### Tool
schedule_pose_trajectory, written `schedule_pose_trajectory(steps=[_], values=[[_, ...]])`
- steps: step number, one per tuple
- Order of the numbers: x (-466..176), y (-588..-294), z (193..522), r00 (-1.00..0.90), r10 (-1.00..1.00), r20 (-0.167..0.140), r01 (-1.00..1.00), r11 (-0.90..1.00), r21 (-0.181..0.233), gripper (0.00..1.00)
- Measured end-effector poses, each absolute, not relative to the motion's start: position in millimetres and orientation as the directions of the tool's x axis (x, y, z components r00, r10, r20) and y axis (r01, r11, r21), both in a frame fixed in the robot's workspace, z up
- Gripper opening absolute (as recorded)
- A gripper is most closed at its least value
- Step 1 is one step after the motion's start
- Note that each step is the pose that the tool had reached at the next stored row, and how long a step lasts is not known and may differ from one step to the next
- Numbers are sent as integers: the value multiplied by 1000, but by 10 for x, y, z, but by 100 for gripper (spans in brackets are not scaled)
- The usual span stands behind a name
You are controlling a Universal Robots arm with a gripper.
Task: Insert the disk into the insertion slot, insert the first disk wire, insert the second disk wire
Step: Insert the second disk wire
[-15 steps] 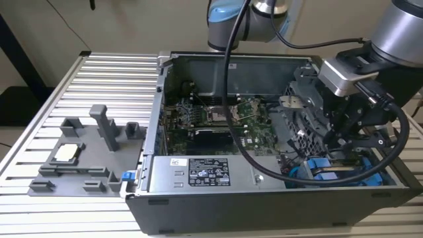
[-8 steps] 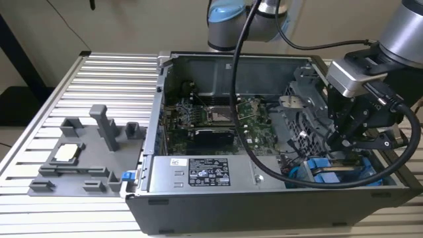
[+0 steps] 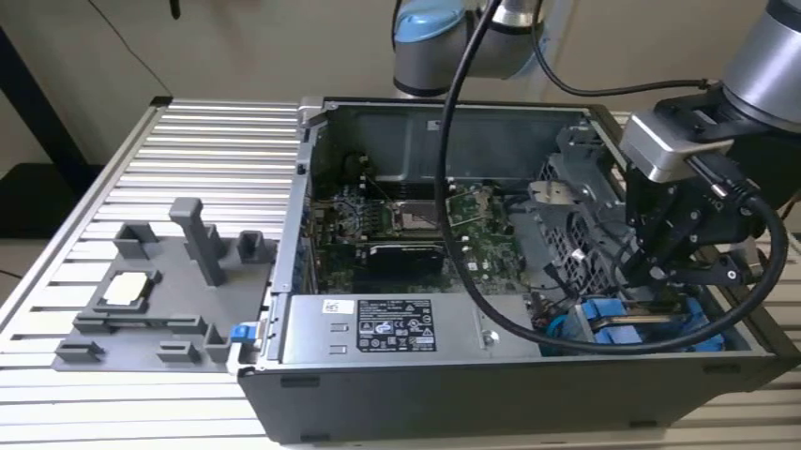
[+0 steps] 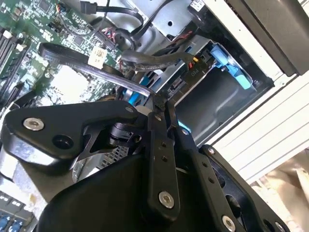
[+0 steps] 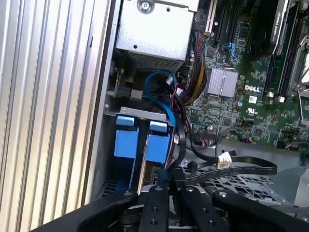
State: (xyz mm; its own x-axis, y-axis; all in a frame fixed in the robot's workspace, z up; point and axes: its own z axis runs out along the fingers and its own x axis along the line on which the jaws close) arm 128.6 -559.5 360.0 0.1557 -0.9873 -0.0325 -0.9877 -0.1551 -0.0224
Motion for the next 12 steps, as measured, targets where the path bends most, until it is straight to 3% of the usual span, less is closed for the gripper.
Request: schedule_pose_trajectory(steps=[12], values=[[1302, -5642, 3590, 68, -997, -33, -998, -68, -14, 16]])
